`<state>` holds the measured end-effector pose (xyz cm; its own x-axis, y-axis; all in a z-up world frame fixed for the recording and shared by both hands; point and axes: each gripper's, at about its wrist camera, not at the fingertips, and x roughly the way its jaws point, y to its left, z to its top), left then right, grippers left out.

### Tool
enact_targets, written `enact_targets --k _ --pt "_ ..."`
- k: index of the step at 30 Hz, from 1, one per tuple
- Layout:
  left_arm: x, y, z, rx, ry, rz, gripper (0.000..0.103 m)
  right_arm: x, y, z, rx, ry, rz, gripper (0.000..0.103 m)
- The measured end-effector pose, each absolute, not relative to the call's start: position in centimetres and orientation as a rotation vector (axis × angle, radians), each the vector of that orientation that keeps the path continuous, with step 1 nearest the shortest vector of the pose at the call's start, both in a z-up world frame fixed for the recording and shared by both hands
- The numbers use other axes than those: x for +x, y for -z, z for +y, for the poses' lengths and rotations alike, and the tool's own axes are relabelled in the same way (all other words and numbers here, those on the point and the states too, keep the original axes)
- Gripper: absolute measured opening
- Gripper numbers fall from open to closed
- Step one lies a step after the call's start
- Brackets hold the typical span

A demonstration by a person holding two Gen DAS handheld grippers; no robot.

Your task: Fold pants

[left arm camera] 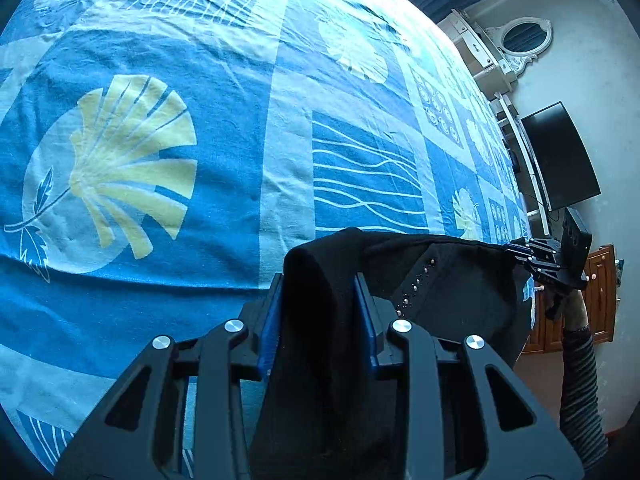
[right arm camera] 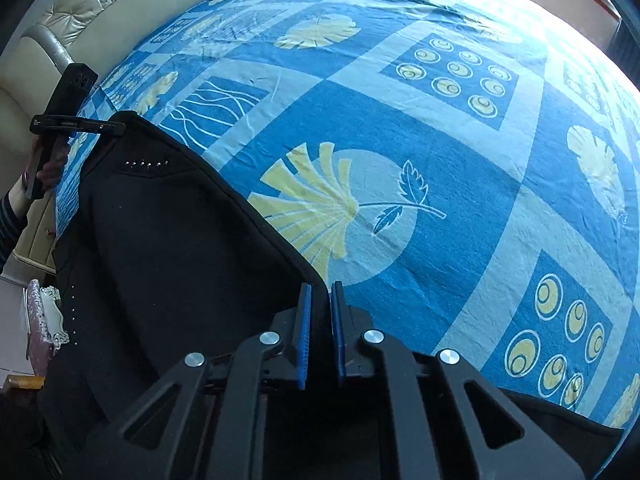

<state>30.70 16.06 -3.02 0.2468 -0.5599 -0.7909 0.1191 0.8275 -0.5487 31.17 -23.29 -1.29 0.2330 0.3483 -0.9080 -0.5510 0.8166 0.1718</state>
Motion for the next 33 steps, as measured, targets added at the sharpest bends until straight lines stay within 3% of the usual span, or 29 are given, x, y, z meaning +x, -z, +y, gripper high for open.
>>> enact_targets --k 7,14,22,30,33 --pt "27.5 -1.9 15.8 -0.417 0.529 1.139 0.032 24.1 -4.9 -24.0 -0.271 -0.528 0.952 0.009" --pt "19.1 -4.1 15.3 -0.333 0.536 1.084 0.032 14.3 -4.0 -22.8 -0.346 -0.462 0.839 0.009" --pt "10.7 -1.8 16.6 -0.355 0.506 1.093 0.032 8.1 0.7 -21.8 -0.356 -0.411 0.865 0.009" --pt "6.8 3.7 16.6 -0.371 0.419 1.183 0.032 5.1 5.4 -20.9 -0.360 -0.365 0.922 0.011" --pt "5.7 4.4 17.1 -0.393 0.386 1.175 0.036 4.1 5.3 -20.9 -0.345 -0.338 0.911 0.014"
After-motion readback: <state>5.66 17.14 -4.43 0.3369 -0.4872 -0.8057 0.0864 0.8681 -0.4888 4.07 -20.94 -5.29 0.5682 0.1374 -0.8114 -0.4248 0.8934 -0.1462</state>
